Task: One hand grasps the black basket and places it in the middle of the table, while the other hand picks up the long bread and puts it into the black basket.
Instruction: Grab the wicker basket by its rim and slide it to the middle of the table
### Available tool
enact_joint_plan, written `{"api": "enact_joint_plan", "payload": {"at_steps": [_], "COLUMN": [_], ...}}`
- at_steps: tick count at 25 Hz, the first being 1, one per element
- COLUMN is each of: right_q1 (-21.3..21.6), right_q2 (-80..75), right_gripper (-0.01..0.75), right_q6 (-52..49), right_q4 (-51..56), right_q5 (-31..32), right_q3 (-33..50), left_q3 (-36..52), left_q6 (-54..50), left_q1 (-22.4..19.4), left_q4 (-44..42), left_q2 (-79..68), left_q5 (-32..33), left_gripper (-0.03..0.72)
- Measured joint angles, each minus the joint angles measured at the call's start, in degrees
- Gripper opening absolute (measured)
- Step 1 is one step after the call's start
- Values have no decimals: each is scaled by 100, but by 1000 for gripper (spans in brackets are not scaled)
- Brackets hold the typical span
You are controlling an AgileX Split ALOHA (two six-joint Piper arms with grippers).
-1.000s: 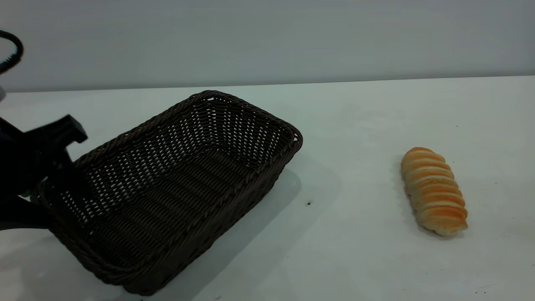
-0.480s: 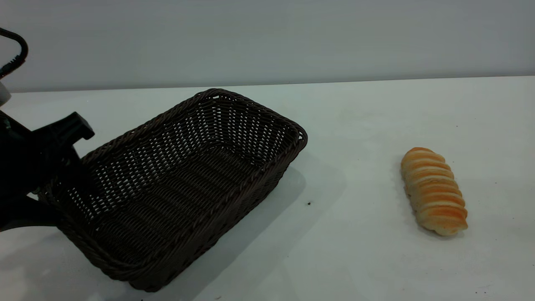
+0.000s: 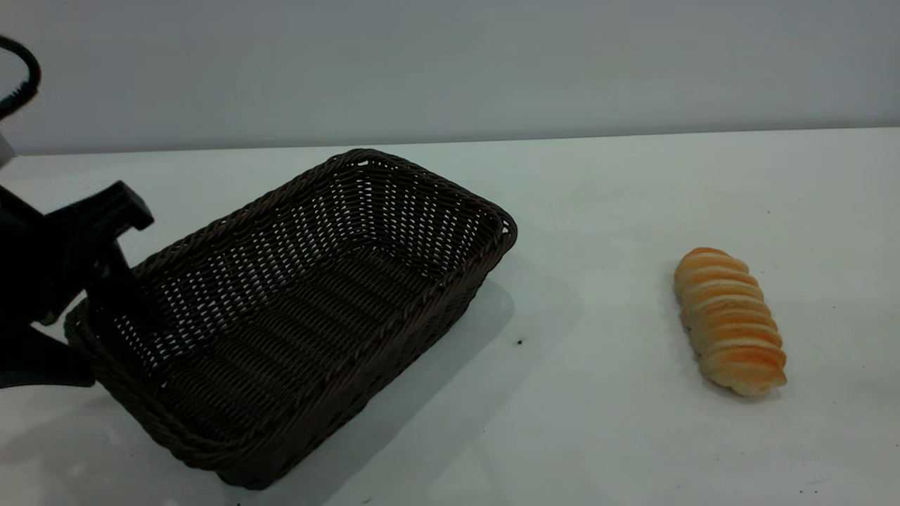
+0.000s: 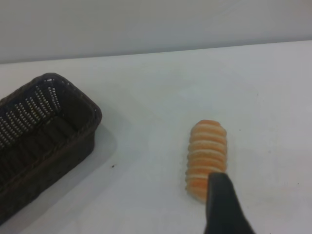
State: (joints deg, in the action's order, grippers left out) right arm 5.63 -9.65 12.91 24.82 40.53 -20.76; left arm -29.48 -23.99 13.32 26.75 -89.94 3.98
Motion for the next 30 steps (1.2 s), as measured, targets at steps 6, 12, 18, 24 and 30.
{"api": "enact_joint_plan", "payload": {"at_steps": [6,12,18,24,30], "right_q1": [0,0,0,0,0], "right_q2": [0,0,0,0,0], "right_gripper": [419,419,419,419,419], "right_q6": [0,0,0,0,0], "right_q4": [0,0,0,1,1], "right_q5": [0,0,0,0,0], "right_q3": [0,0,0,0,0], "left_q3": [0,0,0,-192,-372], "left_q6": [13,18,18,18,18], "left_q1": [0,0,0,0,0], "left_q4": [0,0,6,6,27], "left_q2": [-36,-254,-868,-1619,-2066], "left_q5": [7,-46,-609,-874,-928], "left_gripper": [585,585,585,585,499]}}
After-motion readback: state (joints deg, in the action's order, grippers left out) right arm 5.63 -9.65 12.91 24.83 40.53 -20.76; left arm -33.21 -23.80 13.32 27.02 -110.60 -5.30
